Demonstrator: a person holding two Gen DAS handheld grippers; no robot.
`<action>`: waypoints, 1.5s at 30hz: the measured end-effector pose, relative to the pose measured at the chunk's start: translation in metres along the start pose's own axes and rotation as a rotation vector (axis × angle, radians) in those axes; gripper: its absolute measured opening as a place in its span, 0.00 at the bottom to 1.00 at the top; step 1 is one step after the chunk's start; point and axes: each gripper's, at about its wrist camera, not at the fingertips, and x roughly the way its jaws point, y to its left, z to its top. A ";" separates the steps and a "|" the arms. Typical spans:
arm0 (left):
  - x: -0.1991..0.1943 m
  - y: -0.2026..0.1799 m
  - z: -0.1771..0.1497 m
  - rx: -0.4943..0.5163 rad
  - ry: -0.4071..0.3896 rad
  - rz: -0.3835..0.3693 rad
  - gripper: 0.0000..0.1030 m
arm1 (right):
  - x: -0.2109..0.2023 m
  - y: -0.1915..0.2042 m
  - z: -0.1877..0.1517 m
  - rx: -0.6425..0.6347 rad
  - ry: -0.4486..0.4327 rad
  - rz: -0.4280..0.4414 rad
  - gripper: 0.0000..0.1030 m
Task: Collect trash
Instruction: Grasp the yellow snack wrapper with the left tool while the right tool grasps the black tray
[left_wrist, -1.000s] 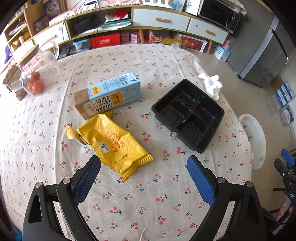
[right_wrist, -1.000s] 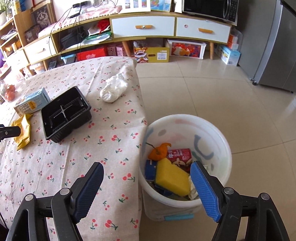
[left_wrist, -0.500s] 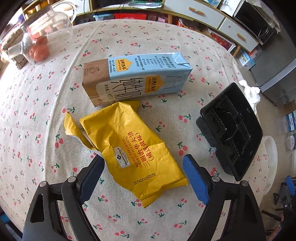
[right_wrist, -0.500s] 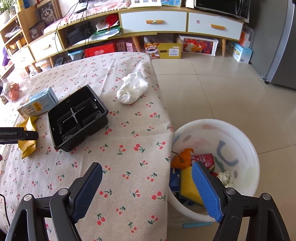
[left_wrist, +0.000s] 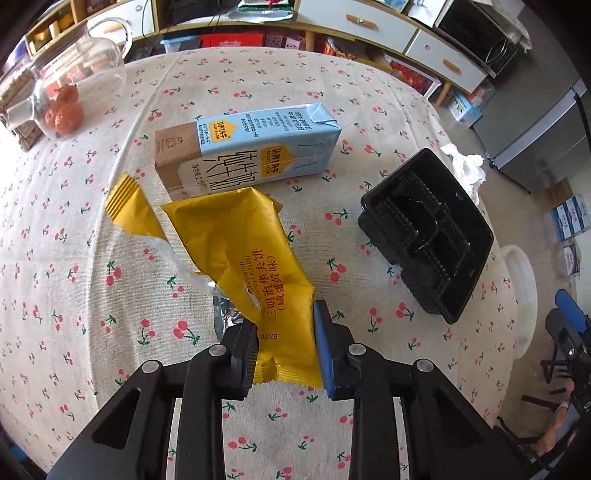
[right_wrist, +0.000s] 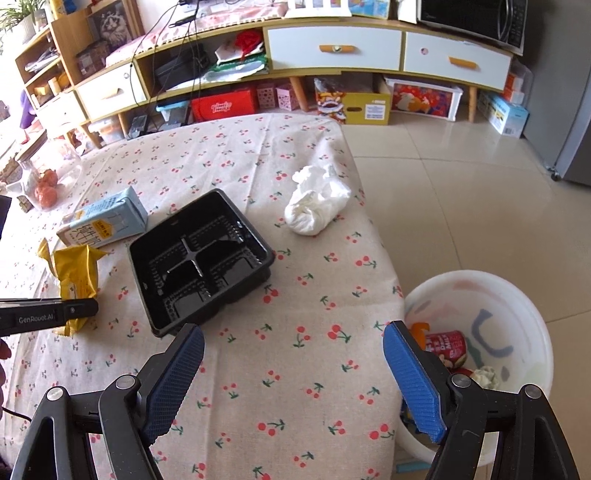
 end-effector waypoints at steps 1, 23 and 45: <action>-0.005 0.002 -0.001 0.002 -0.009 -0.007 0.28 | 0.002 0.004 0.002 -0.001 0.000 0.008 0.81; -0.041 0.032 -0.014 0.021 -0.081 -0.024 0.28 | 0.090 0.046 0.010 0.010 0.127 0.047 0.55; -0.052 -0.002 -0.021 0.064 -0.103 -0.085 0.28 | 0.030 0.004 -0.003 -0.001 0.080 -0.018 0.06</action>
